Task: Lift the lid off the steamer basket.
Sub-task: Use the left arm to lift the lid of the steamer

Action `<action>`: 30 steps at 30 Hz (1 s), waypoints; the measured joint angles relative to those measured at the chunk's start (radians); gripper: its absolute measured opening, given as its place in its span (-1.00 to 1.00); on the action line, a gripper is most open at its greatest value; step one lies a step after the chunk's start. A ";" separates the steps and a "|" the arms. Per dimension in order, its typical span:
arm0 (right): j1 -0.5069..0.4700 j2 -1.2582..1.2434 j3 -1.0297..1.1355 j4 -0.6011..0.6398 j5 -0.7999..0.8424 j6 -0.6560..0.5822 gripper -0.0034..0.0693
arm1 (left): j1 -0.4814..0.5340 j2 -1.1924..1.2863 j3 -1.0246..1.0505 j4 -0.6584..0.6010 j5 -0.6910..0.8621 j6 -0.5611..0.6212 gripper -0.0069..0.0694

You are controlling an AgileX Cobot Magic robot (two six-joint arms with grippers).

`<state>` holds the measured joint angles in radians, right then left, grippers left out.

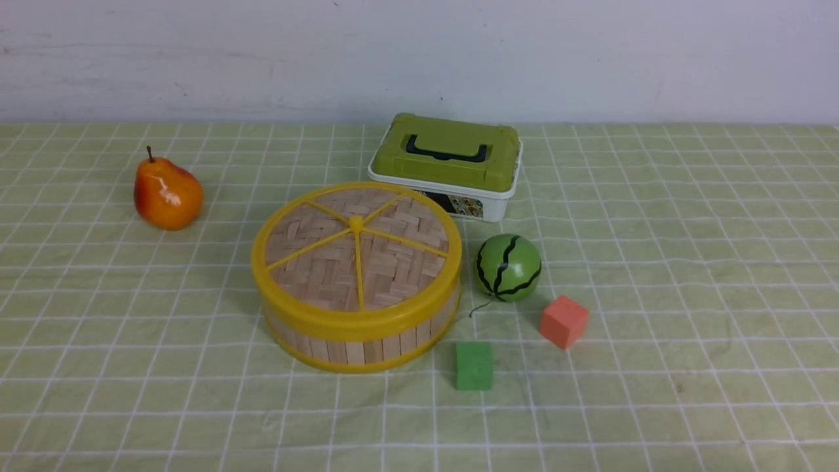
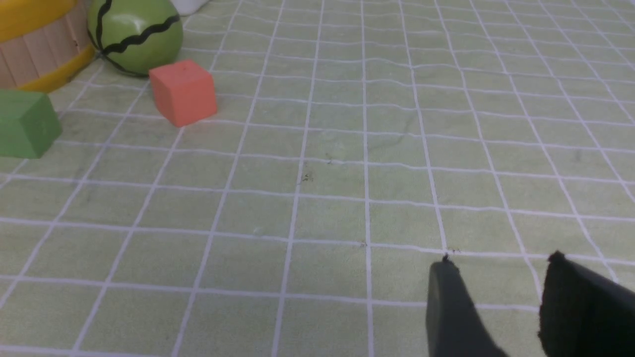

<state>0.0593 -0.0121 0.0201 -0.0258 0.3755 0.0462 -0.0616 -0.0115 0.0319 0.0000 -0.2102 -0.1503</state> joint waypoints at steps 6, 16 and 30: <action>0.000 0.000 0.000 0.000 0.000 0.000 -0.24 | 0.000 0.000 0.000 -0.009 -0.385 -0.150 -0.19; 0.000 0.000 0.000 0.000 0.000 0.000 -0.24 | 0.000 0.094 -0.396 -0.316 -0.140 0.007 -0.63; 0.000 0.000 0.000 0.000 0.000 0.000 -0.24 | 0.000 0.823 -0.913 -0.685 0.407 0.490 -0.85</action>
<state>0.0593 -0.0121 0.0201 -0.0258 0.3755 0.0462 -0.0616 0.8119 -0.8814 -0.6852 0.1966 0.3397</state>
